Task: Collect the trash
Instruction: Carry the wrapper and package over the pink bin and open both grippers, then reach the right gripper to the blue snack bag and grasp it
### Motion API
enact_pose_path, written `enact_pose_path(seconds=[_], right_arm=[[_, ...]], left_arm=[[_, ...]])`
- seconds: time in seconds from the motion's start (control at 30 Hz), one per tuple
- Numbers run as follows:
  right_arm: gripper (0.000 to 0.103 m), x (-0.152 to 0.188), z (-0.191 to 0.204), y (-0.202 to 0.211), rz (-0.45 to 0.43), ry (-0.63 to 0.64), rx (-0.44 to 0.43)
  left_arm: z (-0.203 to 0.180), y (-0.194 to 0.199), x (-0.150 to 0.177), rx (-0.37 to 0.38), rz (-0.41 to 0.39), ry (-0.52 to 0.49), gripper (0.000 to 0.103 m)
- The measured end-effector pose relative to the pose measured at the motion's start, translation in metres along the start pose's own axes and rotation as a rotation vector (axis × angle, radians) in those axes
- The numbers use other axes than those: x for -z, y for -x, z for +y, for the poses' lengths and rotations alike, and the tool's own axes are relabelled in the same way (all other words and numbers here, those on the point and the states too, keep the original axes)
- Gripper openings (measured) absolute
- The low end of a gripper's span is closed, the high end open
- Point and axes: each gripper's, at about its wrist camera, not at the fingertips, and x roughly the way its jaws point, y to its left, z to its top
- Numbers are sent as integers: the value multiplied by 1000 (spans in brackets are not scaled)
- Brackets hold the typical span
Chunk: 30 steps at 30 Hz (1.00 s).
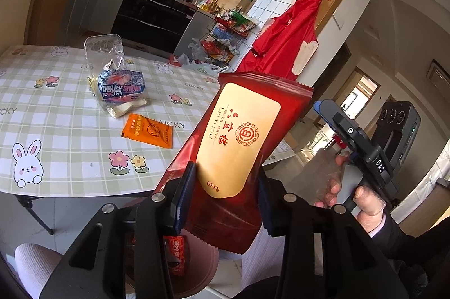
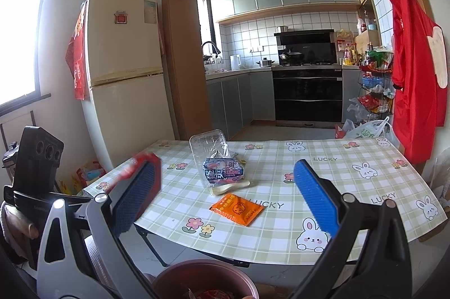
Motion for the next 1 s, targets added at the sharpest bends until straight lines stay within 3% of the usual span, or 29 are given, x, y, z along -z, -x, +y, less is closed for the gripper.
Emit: enact_pose_path(seconds=[0.23, 0.8, 1.0], right_arm=[[97, 1, -1, -1, 7, 2, 9], [97, 5, -2, -7, 33, -7, 13], [97, 11, -4, -15, 66, -14, 23]], left_arm=[[1, -3, -3, -8, -14, 15, 64], [41, 26, -4, -136, -96, 122, 89], [49, 29, -2, -162, -98, 139, 91]])
